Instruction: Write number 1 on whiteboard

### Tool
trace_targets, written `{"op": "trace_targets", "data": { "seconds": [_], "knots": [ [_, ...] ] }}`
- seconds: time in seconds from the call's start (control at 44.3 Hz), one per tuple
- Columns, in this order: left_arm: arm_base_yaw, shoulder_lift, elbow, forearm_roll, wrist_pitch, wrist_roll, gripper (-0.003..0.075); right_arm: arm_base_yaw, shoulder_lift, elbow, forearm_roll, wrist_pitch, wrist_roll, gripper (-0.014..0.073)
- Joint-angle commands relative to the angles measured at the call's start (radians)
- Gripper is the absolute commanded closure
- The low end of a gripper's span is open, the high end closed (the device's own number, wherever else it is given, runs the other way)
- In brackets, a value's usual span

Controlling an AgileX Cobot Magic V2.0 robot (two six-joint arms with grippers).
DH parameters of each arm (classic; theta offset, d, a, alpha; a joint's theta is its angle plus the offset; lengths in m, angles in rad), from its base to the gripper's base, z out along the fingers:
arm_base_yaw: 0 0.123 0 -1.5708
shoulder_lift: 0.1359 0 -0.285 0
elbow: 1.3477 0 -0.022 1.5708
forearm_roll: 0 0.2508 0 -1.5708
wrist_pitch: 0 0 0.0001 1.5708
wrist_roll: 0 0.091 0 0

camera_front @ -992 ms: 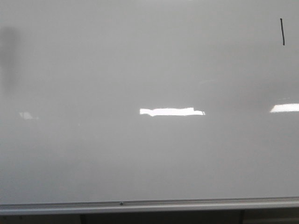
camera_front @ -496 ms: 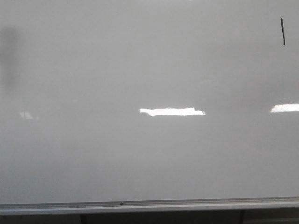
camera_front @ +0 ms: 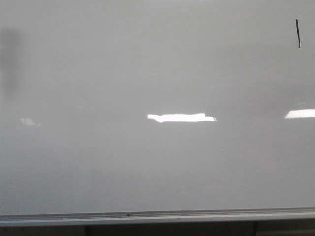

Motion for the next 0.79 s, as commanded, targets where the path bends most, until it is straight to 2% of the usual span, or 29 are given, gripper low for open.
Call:
{"op": "trace_targets", "data": {
  "seconds": [0.0,0.158,0.248,0.383,0.609,0.767],
  "knots": [
    [0.001,0.002,-0.032,0.003,-0.063,-0.008,0.0739,-0.004,0.007,-0.021,-0.016,-0.061,-0.001,0.0663],
    [-0.01,-0.028,-0.02,0.003,-0.076,-0.002,0.0739,-0.004,0.007,-0.021,-0.016,-0.06,-0.001,0.0663],
    [-0.006,-0.088,0.036,0.06,-0.131,0.017,0.0739,-0.004,0.007,-0.021,-0.016,-0.06,-0.001,0.0663],
    [0.009,-0.217,0.232,0.06,-0.321,0.017,0.0739,-0.004,0.007,-0.021,-0.016,-0.06,-0.001,0.0663],
    [0.055,-0.458,0.647,-0.008,-0.748,0.017,0.0739,-0.004,0.007,-0.021,-0.016,-0.06,-0.001,0.0663],
    [0.083,-0.568,0.808,-0.048,-0.882,0.017,0.0739,-0.004,0.007,-0.021,-0.016,-0.06,-0.001,0.0663]
  ]
}}
